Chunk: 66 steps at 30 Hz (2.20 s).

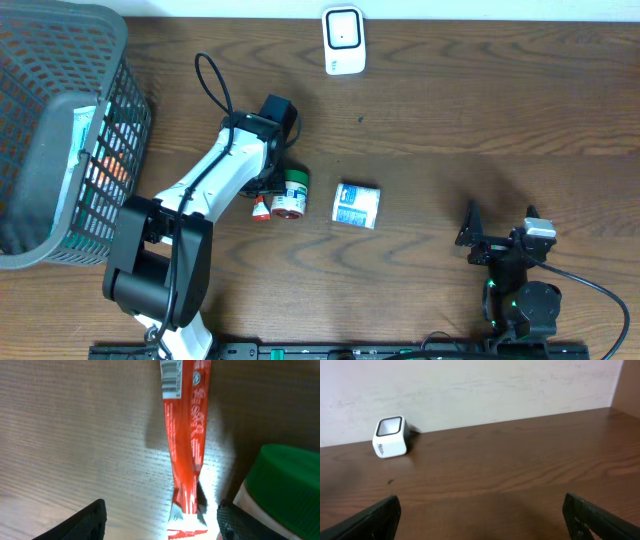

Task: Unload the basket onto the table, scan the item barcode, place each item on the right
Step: 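Carry the red packet to the table beside the green-lidded jar, then lower the red packet onto the table left of the jar and release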

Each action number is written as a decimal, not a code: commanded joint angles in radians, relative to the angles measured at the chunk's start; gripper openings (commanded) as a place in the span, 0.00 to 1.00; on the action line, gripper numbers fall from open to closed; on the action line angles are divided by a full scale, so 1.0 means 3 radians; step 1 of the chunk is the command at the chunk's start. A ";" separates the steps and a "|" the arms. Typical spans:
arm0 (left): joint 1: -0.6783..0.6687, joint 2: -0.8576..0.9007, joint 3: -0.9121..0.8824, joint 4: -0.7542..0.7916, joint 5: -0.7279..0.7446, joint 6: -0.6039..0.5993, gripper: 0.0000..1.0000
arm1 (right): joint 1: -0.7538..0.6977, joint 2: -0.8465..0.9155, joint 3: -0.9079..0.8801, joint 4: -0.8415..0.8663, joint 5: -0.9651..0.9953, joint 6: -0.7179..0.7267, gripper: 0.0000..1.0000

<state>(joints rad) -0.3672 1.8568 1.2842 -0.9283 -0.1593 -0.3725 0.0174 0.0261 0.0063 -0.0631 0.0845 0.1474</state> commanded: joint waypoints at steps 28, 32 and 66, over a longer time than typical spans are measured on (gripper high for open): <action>0.0070 -0.0158 -0.0257 0.0286 0.0207 -0.0079 0.07 | 0.0017 0.0000 -0.0003 -0.0011 0.0011 -0.0048 0.99; 0.0123 -0.0156 -0.0340 0.0361 0.0287 -0.0111 0.07 | 0.0017 0.0000 -0.0003 -0.0011 0.0011 -0.0048 0.99; 0.0727 -0.0159 -0.0421 0.0507 0.1874 0.0292 0.07 | 0.0017 0.0000 -0.0003 -0.0011 0.0011 -0.0048 0.99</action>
<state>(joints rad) -0.1593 1.8286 1.1671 -0.7677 0.3706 -0.3126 0.0174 0.0261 0.0063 -0.0631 0.0845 0.1474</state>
